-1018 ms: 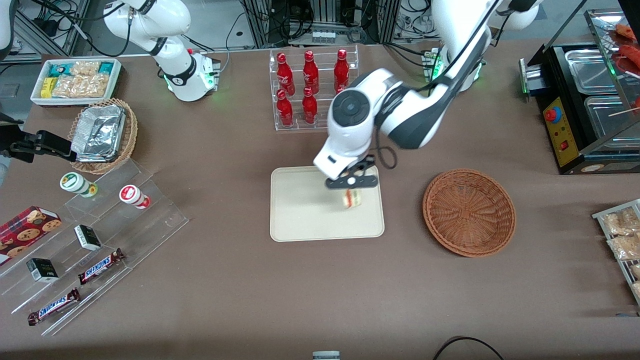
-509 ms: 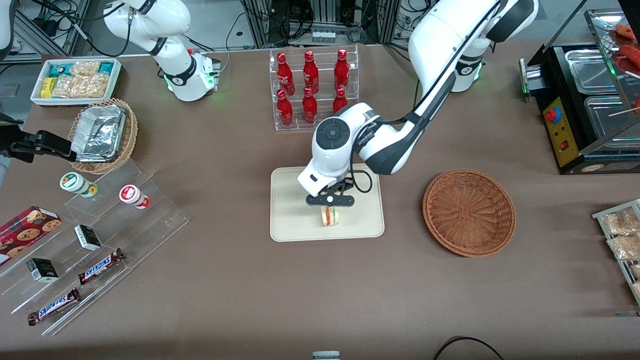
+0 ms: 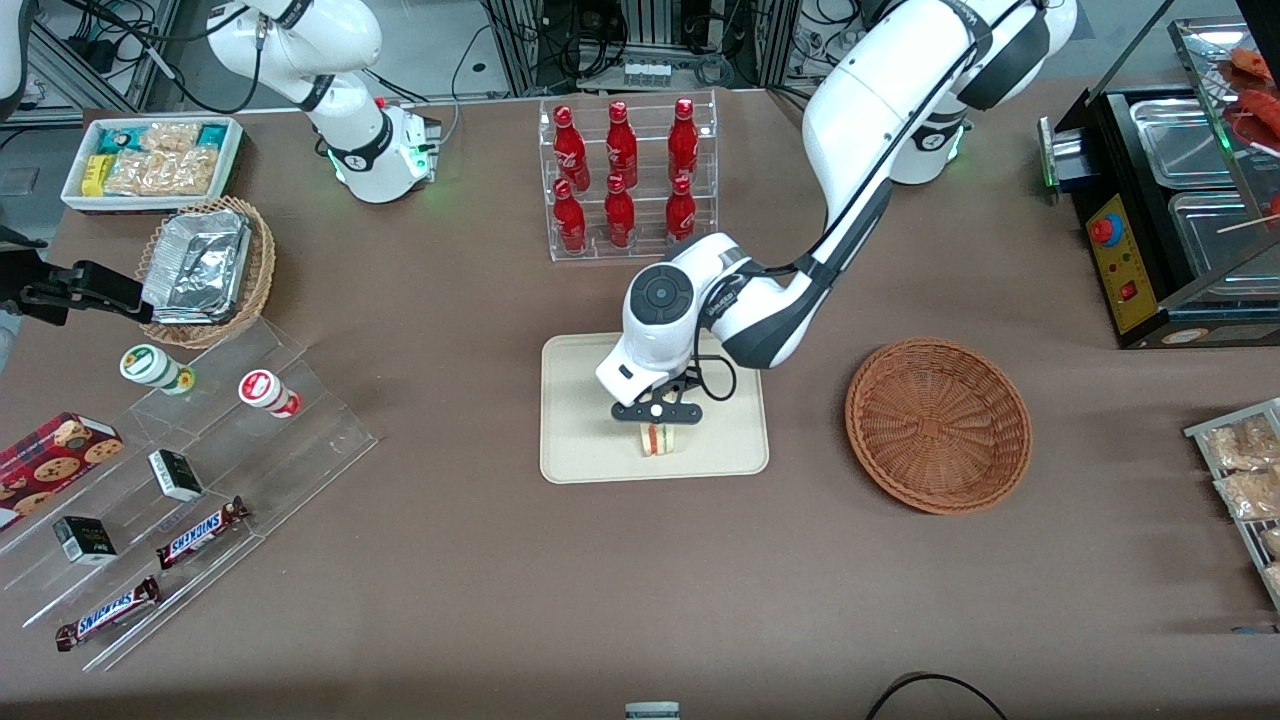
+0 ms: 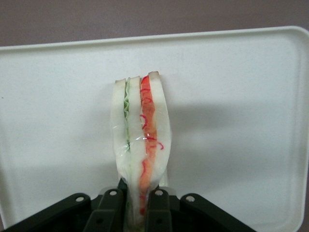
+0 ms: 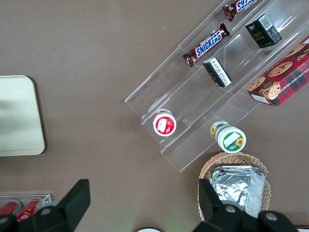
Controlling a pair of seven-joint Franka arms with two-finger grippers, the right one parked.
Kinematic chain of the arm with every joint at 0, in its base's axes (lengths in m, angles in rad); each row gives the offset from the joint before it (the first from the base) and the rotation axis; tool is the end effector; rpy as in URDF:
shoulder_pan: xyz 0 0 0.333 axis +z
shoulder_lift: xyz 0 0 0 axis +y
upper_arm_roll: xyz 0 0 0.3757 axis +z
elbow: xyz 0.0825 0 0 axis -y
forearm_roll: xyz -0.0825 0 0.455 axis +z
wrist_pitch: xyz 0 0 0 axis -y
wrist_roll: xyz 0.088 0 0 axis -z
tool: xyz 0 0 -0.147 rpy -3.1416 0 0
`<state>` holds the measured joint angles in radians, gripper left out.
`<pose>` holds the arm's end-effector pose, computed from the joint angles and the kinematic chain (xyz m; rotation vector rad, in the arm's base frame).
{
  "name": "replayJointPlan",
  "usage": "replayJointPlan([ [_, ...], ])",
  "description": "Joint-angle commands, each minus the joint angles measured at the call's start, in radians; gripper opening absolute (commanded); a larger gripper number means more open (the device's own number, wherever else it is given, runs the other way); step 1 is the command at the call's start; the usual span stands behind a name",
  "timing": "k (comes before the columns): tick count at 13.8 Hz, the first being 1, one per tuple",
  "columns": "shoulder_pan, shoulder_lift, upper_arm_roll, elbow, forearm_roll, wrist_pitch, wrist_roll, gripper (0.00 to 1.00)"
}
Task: Place sandwich from basket to tray
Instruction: 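Lower the sandwich onto the tray and open the left gripper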
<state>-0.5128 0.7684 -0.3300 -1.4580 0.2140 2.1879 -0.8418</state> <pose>0.5868 -0.5706 0.2073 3.1011 -0.0582 -0.0551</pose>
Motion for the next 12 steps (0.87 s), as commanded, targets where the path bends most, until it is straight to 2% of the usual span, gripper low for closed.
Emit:
replayJointPlan([
  [1,-0.02,0.023,0.011,0.03,0.024,0.003,-0.026,0.23],
  [2,-0.02,0.023,0.011,0.03,0.024,0.003,-0.025,0.55],
  [3,-0.02,0.02,0.011,0.031,0.024,0.003,-0.019,0.93],
  [4,-0.018,0.011,0.011,0.033,0.024,-0.002,-0.02,0.99],
  [8,-0.01,-0.09,0.009,0.038,0.013,-0.121,-0.028,1.0],
  [10,0.0,-0.19,0.014,0.035,0.007,-0.201,-0.034,1.0],
  [12,0.034,-0.276,0.019,0.033,0.01,-0.319,-0.115,1.0],
])
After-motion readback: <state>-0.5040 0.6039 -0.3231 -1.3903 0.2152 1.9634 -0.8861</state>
